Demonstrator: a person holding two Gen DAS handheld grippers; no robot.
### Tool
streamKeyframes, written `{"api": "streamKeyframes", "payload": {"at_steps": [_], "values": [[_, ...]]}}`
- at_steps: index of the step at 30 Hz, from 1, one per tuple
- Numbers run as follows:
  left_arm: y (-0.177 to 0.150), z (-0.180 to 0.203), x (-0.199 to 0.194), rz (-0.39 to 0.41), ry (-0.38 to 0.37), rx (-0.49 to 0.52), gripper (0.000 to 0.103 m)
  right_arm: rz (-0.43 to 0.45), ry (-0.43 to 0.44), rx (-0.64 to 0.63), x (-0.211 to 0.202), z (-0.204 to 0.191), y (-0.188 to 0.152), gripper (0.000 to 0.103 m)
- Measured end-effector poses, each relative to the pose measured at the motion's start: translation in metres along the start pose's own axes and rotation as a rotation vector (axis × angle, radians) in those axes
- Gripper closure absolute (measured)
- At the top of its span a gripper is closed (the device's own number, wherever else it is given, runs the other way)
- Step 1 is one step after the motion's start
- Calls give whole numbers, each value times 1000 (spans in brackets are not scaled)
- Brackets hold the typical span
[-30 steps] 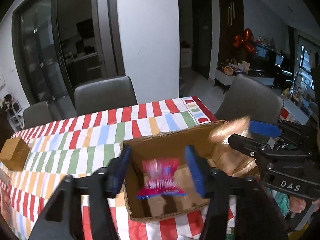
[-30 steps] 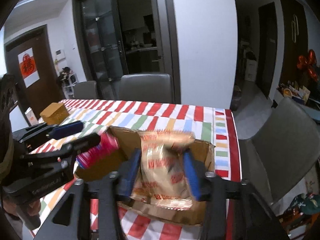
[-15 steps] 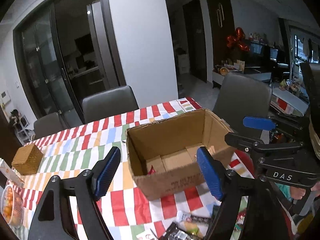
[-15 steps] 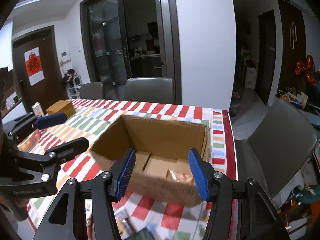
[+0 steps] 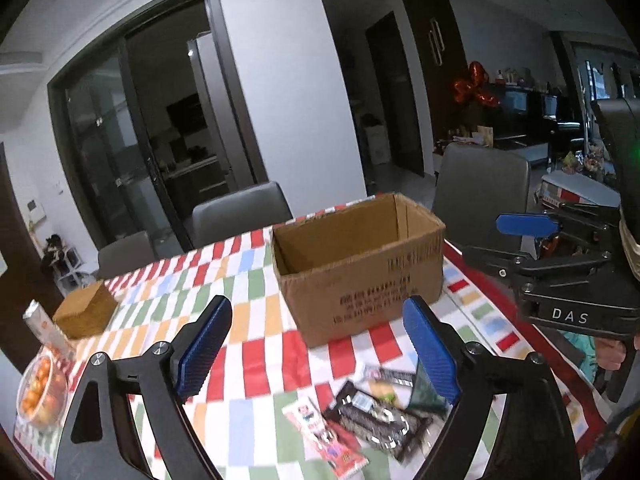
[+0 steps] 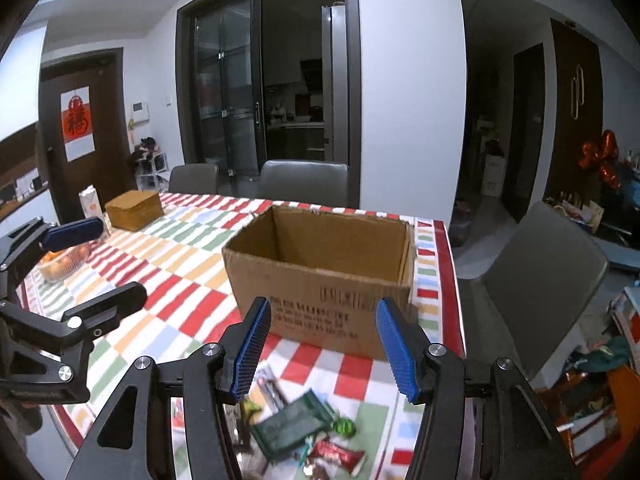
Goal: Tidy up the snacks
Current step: 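Move both tools back toward the snack pile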
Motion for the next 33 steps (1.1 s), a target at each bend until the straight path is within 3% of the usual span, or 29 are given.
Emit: {"api": "streamKeyframes", "payload": {"at_steps": [10, 17, 23, 31, 33], "values": [[-51, 29, -20, -59, -34, -42, 13, -56, -23, 17, -19, 2, -58, 47], [-92, 48, -18, -131, -69, -118, 13, -150, -31, 55, -18, 10, -106, 47], [-119, 70, -13, -160, -111, -107, 14, -219, -39, 64, -10, 18, -141, 47], [-135, 105, 6, -202, -236, -119, 34, -275, -19, 50, 3, 23, -170, 47], [-137, 112, 10, -214, -272, -132, 43, -286, -10, 54, 8, 24, -173, 47]]}}
Point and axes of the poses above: each gripper's, at about its wrist camera, not at the fingertips, and x roughly the way its jaws point, z to its right, y to its top, the point moved 10 cm from there along x, roughly the way its jaws point, and after that the axes turned 10 degrees about x, right-handed, at the moved point
